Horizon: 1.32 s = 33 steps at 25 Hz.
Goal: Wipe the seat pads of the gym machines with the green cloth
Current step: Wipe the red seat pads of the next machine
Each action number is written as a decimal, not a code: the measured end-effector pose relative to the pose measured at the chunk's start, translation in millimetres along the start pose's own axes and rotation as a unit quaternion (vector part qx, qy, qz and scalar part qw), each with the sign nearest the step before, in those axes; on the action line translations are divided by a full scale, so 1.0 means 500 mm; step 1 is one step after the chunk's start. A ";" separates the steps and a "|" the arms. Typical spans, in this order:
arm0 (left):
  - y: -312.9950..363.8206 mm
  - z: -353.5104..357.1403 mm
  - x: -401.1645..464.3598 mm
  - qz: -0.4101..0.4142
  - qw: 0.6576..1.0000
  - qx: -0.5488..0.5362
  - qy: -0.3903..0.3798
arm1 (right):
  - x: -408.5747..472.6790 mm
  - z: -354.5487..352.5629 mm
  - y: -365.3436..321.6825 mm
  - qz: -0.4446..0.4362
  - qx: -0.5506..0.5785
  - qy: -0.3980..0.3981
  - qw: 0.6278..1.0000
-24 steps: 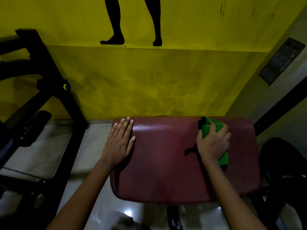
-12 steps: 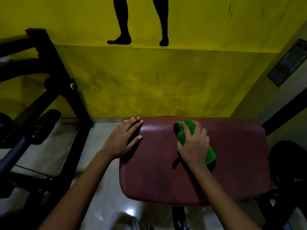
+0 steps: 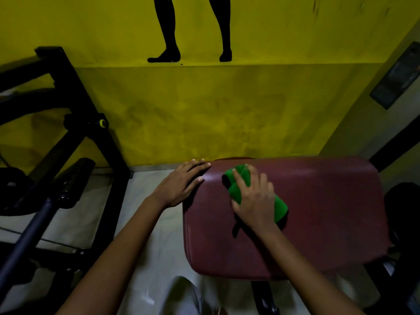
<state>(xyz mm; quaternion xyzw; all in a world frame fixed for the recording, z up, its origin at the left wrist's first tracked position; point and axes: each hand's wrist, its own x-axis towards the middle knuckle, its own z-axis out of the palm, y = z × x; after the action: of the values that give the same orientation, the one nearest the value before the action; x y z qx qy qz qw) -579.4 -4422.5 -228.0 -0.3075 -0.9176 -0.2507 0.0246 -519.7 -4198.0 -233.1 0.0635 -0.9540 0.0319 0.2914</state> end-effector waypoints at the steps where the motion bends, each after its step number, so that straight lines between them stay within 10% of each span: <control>1: -0.007 -0.003 0.005 -0.001 1.000 -0.017 0.000 | -0.038 0.006 -0.019 -0.069 0.002 -0.015 0.998; 4: -0.021 -0.009 0.025 0.020 0.998 -0.062 0.009 | -0.080 0.001 -0.041 -0.199 -0.008 -0.060 0.978; 9: -0.051 -0.028 0.052 0.035 0.993 -0.098 -0.048 | 0.037 0.000 -0.110 0.081 0.002 -0.022 0.996; 16: -0.061 -0.059 0.076 0.099 0.988 -0.077 -0.088 | -0.090 0.014 -0.211 -0.090 -0.014 -0.052 0.994; 21: -0.073 -0.048 0.072 0.164 0.981 -0.019 -0.098 | -0.060 0.011 -0.254 0.228 -0.005 -0.005 0.974; 33: -0.041 -0.010 0.099 0.244 0.964 0.021 -0.103 | -0.111 0.031 -0.293 0.132 -0.058 -0.021 0.989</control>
<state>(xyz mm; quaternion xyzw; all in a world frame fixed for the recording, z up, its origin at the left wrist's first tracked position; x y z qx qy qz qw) -631.8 -4411.6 -223.1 -0.5456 -0.8174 -0.1846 -0.0027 -461.9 -4338.7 -273.5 -0.0791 -0.9601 0.0133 0.2677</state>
